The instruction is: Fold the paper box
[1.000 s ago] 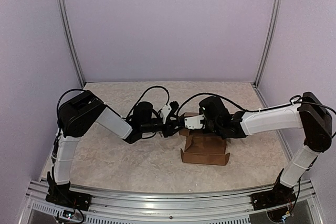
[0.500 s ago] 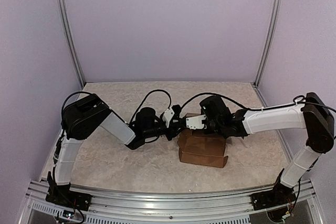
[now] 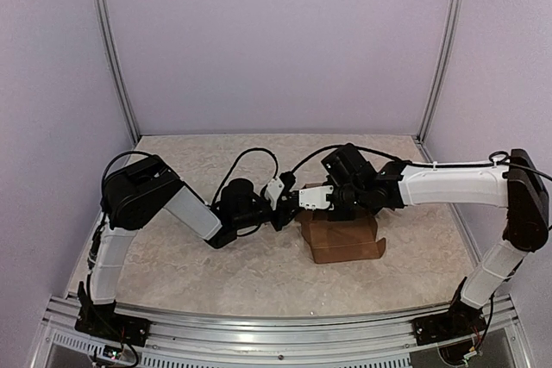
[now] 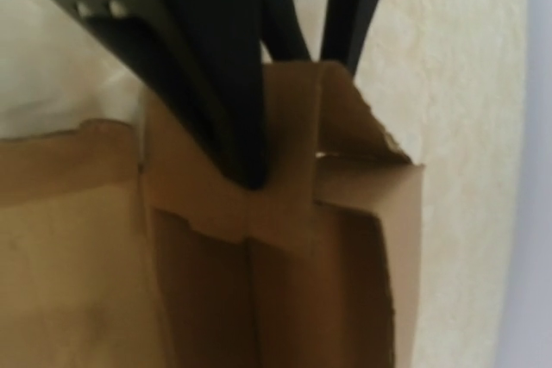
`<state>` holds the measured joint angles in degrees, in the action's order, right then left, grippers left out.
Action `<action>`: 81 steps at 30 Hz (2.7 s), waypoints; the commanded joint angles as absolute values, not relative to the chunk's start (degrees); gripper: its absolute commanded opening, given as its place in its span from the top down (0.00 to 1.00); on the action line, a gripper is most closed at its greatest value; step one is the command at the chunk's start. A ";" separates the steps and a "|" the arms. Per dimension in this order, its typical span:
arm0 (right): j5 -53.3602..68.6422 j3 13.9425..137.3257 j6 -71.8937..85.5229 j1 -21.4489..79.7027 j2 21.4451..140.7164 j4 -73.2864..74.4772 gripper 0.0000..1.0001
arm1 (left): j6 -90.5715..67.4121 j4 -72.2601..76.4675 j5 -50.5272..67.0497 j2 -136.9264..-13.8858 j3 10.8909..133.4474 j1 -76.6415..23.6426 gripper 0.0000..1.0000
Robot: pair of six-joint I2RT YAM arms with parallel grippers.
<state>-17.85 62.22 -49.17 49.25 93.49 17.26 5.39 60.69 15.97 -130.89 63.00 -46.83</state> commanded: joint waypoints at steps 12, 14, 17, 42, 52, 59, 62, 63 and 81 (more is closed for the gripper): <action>0.72 76.70 -40.71 37.33 93.26 29.85 0.76 | 6.18 61.09 14.85 -129.86 62.83 -47.48 0.66; 4.38 79.55 -40.67 34.16 95.26 31.73 0.73 | 6.44 60.77 15.00 -129.98 63.00 -47.55 0.66; 10.17 84.69 -41.27 29.43 99.57 36.06 0.69 | 7.17 60.41 15.16 -129.84 63.02 -47.52 0.65; 28.44 94.76 -48.70 24.28 116.02 55.69 0.54 | 9.27 57.12 15.38 -131.03 66.18 -47.54 0.64; 33.65 96.89 -48.24 23.53 119.16 60.56 0.54 | 11.12 57.25 14.16 -132.18 67.81 -48.81 0.65; 38.32 99.16 -47.46 22.57 120.91 63.72 0.54 | 11.50 59.57 10.58 -133.18 69.17 -50.14 0.66; 39.01 99.82 -47.82 22.42 121.76 65.36 0.54 | 12.27 58.52 9.09 -134.12 71.59 -50.88 0.66; 39.02 99.79 -47.89 22.42 121.92 65.53 0.54 | 12.44 57.45 8.76 -134.32 72.70 -51.07 0.66; 40.88 100.95 -47.75 20.21 123.22 67.11 0.54 | 11.23 23.43 12.54 -131.37 88.28 -51.23 0.59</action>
